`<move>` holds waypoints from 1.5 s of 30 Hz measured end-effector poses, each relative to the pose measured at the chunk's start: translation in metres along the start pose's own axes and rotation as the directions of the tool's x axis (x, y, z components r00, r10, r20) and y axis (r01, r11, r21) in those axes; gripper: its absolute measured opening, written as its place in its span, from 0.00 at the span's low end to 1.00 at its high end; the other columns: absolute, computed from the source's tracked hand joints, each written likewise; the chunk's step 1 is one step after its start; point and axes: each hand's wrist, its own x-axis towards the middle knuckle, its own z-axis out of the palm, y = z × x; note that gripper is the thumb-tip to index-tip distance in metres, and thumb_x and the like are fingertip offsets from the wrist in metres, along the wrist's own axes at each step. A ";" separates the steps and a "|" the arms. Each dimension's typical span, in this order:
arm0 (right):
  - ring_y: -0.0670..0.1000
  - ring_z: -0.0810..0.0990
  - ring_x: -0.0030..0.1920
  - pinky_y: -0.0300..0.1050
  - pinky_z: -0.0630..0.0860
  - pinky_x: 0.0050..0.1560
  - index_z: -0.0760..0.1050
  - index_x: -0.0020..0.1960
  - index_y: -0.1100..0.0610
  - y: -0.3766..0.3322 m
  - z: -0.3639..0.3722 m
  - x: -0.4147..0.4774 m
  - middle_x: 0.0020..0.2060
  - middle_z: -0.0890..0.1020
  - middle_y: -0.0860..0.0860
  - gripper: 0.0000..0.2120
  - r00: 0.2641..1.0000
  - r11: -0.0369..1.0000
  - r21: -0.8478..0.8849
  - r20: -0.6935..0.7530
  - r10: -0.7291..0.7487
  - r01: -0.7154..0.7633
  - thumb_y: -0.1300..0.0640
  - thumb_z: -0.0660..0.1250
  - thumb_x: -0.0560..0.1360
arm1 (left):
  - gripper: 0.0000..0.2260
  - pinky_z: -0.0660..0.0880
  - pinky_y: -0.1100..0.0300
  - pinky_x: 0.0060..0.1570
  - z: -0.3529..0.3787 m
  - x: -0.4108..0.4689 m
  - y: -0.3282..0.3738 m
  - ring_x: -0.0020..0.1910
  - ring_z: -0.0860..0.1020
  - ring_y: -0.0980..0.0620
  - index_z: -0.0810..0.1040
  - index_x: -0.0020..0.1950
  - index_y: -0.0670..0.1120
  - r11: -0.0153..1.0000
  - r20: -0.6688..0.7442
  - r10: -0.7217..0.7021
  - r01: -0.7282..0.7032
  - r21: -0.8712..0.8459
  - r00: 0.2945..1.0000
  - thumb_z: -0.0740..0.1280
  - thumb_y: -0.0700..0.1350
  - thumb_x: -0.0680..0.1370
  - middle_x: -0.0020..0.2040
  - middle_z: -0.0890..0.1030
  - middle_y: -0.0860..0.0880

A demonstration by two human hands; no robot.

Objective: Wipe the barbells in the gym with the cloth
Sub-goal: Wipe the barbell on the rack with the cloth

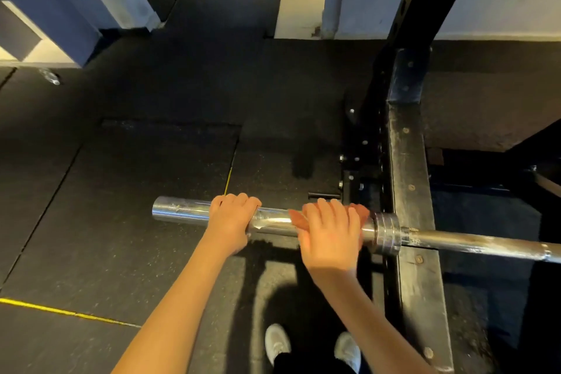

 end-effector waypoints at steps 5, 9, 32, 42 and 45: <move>0.54 0.76 0.55 0.53 0.67 0.59 0.75 0.58 0.50 0.007 -0.002 0.009 0.52 0.78 0.47 0.14 0.982 0.982 0.018 0.010 -0.188 0.187 0.48 0.63 0.73 | 0.27 0.62 0.52 0.64 -0.001 0.006 -0.007 0.63 0.70 0.48 0.64 0.72 0.55 0.997 0.023 0.071 -0.071 -0.001 0.997 0.69 0.44 0.75 0.64 0.72 0.52; 0.58 0.70 0.66 0.60 0.55 0.70 0.76 0.62 0.53 0.037 -0.008 -0.009 0.59 0.79 0.50 0.21 0.992 0.999 0.013 -0.117 0.048 -0.047 0.52 0.54 0.73 | 0.30 0.63 0.53 0.65 -0.003 0.010 -0.022 0.66 0.70 0.49 0.61 0.76 0.53 0.971 0.033 0.213 -0.208 -0.118 0.976 0.70 0.49 0.77 0.67 0.72 0.52; 0.49 0.74 0.53 0.48 0.65 0.62 0.78 0.52 0.51 -0.019 -0.002 0.006 0.47 0.78 0.44 0.09 0.986 0.987 0.163 -0.162 0.046 -0.019 0.50 0.61 0.77 | 0.10 0.69 0.59 0.38 -0.009 0.014 -0.076 0.33 0.71 0.51 0.66 0.45 0.49 0.946 -0.078 0.321 -0.315 0.078 0.944 0.49 0.47 0.84 0.33 0.66 0.52; 0.48 0.73 0.50 0.49 0.66 0.62 0.79 0.44 0.49 -0.047 0.006 0.012 0.41 0.77 0.43 0.09 0.974 0.971 0.213 -0.172 0.147 -0.109 0.48 0.61 0.78 | 0.06 0.71 0.59 0.39 -0.006 0.012 -0.072 0.37 0.74 0.51 0.67 0.52 0.50 0.933 -0.042 0.342 -0.334 0.133 0.939 0.64 0.44 0.80 0.41 0.72 0.50; 0.49 0.74 0.46 0.49 0.69 0.54 0.78 0.47 0.49 -0.008 -0.006 0.007 0.41 0.76 0.43 0.08 0.991 0.990 0.144 -0.130 0.022 -0.003 0.54 0.61 0.78 | 0.10 0.71 0.57 0.43 -0.007 0.019 -0.078 0.41 0.76 0.52 0.69 0.49 0.52 0.935 -0.018 0.331 -0.330 -0.126 0.944 0.56 0.57 0.82 0.43 0.76 0.53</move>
